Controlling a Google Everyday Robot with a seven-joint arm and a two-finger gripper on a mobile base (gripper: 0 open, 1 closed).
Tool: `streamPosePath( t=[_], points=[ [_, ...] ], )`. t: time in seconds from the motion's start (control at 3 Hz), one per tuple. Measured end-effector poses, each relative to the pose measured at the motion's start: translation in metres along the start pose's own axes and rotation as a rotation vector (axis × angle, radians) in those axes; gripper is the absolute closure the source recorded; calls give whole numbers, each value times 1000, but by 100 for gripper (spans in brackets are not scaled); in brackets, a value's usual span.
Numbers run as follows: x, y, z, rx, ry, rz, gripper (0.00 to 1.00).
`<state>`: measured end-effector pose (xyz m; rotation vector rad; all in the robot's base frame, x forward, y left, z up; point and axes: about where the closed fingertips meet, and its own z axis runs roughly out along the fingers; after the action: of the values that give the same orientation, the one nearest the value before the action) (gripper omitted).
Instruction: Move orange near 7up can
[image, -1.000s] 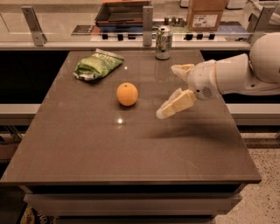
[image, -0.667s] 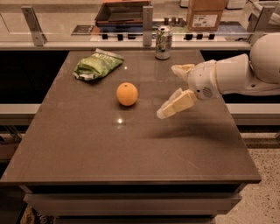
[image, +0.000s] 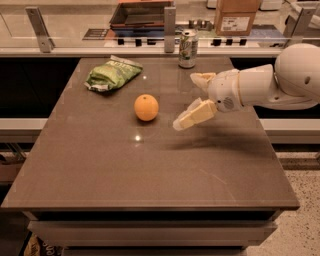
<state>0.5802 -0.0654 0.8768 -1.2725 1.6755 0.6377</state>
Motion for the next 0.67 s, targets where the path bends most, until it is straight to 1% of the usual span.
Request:
streamPosePath(
  t=[0.33,0.67],
  points=[
    [-2,-9,18,-11,-19,0,0],
    [-1,-12,34,-25,-18,3,0]
  ],
)
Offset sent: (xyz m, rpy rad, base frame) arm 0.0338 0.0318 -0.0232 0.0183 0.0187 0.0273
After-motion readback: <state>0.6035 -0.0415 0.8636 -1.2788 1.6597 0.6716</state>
